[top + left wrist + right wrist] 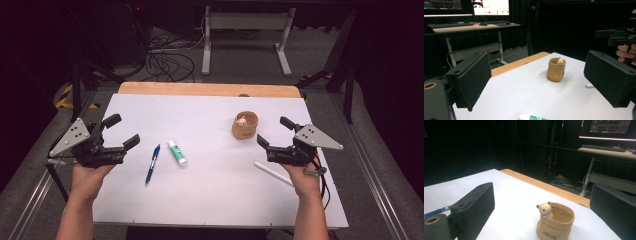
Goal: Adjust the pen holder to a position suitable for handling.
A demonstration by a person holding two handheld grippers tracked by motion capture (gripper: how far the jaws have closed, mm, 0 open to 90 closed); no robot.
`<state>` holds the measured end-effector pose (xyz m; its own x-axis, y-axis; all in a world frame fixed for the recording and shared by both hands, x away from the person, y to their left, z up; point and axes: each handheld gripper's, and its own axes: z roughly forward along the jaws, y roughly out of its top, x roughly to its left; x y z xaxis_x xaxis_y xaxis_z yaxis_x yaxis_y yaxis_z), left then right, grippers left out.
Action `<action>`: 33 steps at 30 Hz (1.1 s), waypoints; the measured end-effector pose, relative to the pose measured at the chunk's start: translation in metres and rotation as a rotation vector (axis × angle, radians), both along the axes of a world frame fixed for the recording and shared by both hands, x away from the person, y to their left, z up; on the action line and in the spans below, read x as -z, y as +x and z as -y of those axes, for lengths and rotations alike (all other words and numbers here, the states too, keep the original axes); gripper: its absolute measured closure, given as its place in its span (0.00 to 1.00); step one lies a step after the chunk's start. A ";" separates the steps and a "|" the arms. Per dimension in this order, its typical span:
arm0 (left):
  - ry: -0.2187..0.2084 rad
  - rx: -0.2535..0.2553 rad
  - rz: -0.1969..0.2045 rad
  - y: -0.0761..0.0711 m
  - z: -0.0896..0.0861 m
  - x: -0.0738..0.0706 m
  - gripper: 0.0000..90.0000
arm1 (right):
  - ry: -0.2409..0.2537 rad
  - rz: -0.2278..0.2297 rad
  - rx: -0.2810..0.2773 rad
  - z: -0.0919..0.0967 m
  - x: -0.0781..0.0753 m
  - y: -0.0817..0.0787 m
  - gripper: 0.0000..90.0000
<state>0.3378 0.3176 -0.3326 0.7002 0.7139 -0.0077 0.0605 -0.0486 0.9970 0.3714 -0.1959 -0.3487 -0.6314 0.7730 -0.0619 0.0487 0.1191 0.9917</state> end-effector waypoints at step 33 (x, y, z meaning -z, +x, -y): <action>0.010 -0.002 -0.010 0.002 -0.001 0.004 0.09 | -0.188 -0.057 0.133 -0.053 0.036 0.051 0.22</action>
